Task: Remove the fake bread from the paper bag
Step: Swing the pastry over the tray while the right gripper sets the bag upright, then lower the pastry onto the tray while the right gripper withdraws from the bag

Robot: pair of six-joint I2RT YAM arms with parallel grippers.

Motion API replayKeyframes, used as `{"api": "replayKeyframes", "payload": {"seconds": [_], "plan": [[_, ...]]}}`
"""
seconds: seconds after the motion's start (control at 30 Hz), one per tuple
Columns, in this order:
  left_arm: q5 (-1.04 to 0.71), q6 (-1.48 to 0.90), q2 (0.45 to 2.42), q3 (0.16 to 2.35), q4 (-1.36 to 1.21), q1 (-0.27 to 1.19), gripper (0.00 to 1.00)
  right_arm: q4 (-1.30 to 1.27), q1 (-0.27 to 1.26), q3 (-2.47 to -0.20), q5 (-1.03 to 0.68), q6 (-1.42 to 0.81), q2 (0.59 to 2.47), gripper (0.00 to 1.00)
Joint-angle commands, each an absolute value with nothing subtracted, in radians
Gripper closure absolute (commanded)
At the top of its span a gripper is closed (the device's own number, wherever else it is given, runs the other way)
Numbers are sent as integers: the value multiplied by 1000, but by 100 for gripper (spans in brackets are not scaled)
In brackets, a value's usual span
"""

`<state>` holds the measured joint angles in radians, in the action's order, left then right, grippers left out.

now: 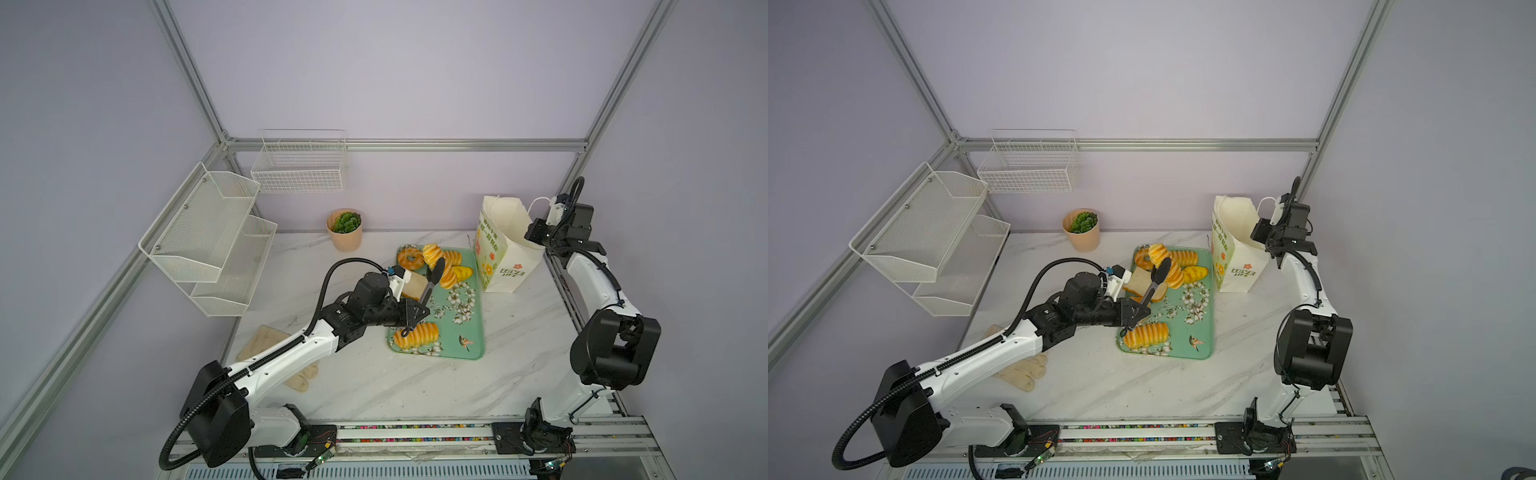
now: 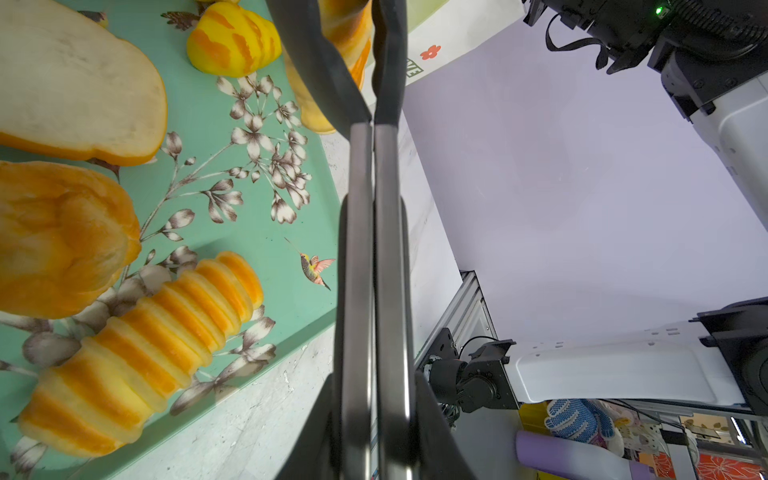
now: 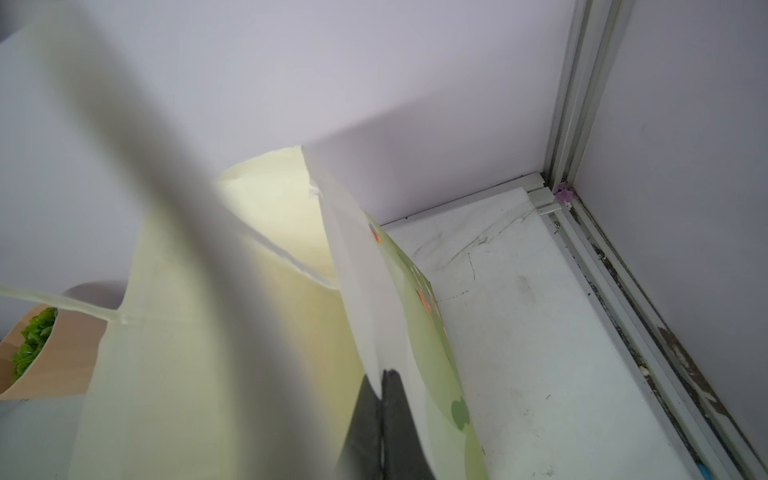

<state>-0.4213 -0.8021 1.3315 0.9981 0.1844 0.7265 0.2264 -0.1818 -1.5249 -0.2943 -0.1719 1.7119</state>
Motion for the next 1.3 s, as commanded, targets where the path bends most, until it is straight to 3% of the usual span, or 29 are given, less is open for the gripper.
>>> {"api": "replayKeyframes", "payload": {"seconds": [0.0,0.1,0.43,0.47,0.9,1.27], "plan": [[-478,-802,1321,963,74,721,100,235,-183,-1528,-287,-204,1711,85],[-478,-801,1324,958,72,721,100,252,-183,-1540,-260,-207,1700,71],[-486,-808,1322,936,68,720,100,344,-182,-1648,-204,-184,1683,42],[-490,-812,1322,933,67,721,100,352,-183,-1661,-204,-182,1683,33],[-592,-870,1437,924,41,733,100,475,-183,-1762,-218,-142,1659,28],[-720,-885,1605,1010,39,764,100,543,-183,-1674,-251,-127,1530,28]]}}
